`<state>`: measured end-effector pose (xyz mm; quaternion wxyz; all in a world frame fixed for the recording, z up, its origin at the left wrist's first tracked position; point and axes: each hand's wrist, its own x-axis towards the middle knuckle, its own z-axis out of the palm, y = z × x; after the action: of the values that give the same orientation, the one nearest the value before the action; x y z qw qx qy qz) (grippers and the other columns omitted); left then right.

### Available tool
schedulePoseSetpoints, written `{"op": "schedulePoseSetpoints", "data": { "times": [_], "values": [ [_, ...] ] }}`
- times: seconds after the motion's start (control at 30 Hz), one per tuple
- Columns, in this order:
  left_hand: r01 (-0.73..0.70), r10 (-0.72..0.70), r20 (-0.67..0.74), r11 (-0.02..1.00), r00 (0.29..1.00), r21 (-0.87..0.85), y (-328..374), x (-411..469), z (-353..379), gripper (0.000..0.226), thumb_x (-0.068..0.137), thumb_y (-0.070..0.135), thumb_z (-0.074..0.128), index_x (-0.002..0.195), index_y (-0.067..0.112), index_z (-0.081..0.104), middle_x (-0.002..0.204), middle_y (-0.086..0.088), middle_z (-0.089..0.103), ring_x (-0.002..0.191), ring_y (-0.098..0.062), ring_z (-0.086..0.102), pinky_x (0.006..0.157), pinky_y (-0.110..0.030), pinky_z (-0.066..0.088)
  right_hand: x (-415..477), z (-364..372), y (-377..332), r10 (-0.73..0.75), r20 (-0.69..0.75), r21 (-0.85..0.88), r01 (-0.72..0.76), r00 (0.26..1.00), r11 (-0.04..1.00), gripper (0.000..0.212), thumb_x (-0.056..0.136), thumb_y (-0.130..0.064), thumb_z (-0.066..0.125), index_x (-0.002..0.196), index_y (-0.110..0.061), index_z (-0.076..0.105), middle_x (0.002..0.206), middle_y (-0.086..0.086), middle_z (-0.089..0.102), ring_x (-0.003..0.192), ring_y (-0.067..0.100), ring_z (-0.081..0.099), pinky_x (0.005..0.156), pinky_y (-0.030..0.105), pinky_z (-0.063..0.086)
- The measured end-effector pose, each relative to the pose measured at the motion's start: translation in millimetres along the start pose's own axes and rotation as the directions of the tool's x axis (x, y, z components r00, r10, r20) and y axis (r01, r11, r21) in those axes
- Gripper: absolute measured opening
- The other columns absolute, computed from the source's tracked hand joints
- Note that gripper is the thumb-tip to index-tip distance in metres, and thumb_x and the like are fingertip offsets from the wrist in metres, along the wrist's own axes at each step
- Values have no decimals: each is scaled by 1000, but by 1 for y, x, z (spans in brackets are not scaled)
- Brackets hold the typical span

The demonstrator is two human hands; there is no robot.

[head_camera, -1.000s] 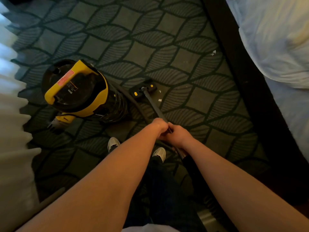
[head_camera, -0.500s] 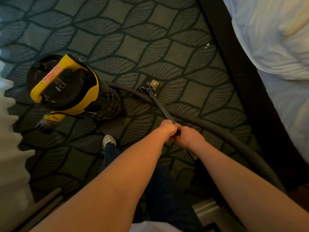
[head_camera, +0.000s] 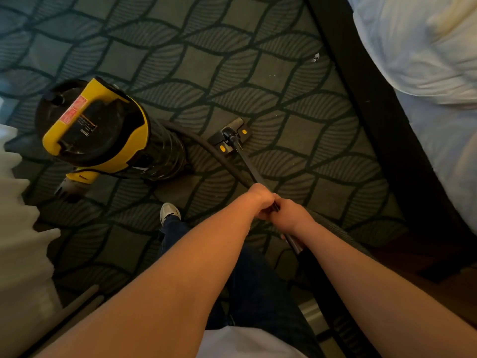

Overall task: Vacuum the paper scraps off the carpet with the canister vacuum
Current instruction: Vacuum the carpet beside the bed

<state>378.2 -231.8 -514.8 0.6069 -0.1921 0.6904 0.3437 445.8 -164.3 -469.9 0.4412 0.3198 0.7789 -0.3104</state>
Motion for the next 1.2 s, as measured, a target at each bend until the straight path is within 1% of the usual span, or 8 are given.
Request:
{"op": "schedulePoseSetpoints", "data": {
  "times": [0.23, 0.33, 0.43, 0.53, 0.73, 0.97, 1.07, 1.2],
  "values": [
    [116, -115, 113, 993, 987, -5, -1, -8, -10, 28, 101, 10, 45, 121, -3, 59, 91, -16, 67, 83, -25, 69, 53, -28, 58, 2, 9, 6, 15, 75, 204, -30, 997, 979, 31, 96, -24, 49, 126, -23, 53, 97, 9, 64, 83, 30, 67, 80, 46, 60],
    [107, -108, 122, 994, 987, 10, -3, -7, -9, 24, 98, 6, 51, 118, -2, 60, 98, -18, 69, 89, -26, 71, 70, -33, 61, 2, 11, 8, 39, 108, 242, -64, 993, 968, 29, 96, -22, 50, 125, -24, 53, 87, 7, 60, 71, 25, 62, 64, 38, 59],
    [143, -138, 162, 990, 977, -19, -4, -11, -7, 26, 101, 6, 46, 126, 0, 52, 97, -17, 66, 89, -24, 68, 68, -31, 58, -1, 11, 11, 70, 148, 273, -109, 986, 956, 28, 98, -20, 51, 125, -23, 52, 83, 9, 57, 62, 22, 59, 43, 26, 49],
    [170, -167, 174, 986, 970, 3, -3, -12, -3, 16, 104, 9, 42, 93, 1, 52, 87, -14, 60, 79, -21, 63, 77, -28, 55, -2, 12, 11, 86, 149, 294, -127, 985, 947, 45, 98, -20, 51, 142, -21, 43, 85, 6, 55, 61, 21, 57, 38, 23, 45],
    [202, -212, 124, 975, 969, 88, 0, -14, -3, 33, 103, 16, 40, 75, 5, 52, 72, -10, 56, 53, -18, 60, 38, -22, 49, -5, 12, 2, 130, 154, 320, -174, 979, 931, 52, 98, -23, 50, 146, -10, 35, 101, 12, 56, 63, 20, 57, 41, 25, 44],
    [203, -208, 89, 977, 974, 59, -15, -9, 9, 21, 102, 19, 46, 108, 2, 58, 77, -13, 58, 65, -22, 59, 53, -33, 52, -4, 29, 17, 153, 159, 309, -196, 975, 931, 52, 95, -28, 49, 140, -1, 45, 130, 24, 58, 94, 28, 57, 84, 39, 50],
    [163, -164, 33, 986, 986, 44, -10, -9, 13, 28, 99, 16, 52, 119, -2, 57, 91, -18, 64, 71, -25, 64, 46, -33, 52, -6, 24, 22, 158, 148, 327, -199, 976, 924, 48, 96, -30, 50, 134, -2, 49, 109, 18, 61, 91, 28, 58, 89, 45, 53],
    [122, -122, 32, 992, 992, 15, 4, -15, 16, 25, 98, 10, 53, 118, -5, 56, 101, -21, 64, 94, -32, 68, 61, -36, 57, -19, 4, 25, 147, 107, 348, -176, 983, 921, 27, 96, -26, 53, 113, -5, 57, 81, 12, 63, 65, 24, 64, 65, 37, 56]
  ]
}}
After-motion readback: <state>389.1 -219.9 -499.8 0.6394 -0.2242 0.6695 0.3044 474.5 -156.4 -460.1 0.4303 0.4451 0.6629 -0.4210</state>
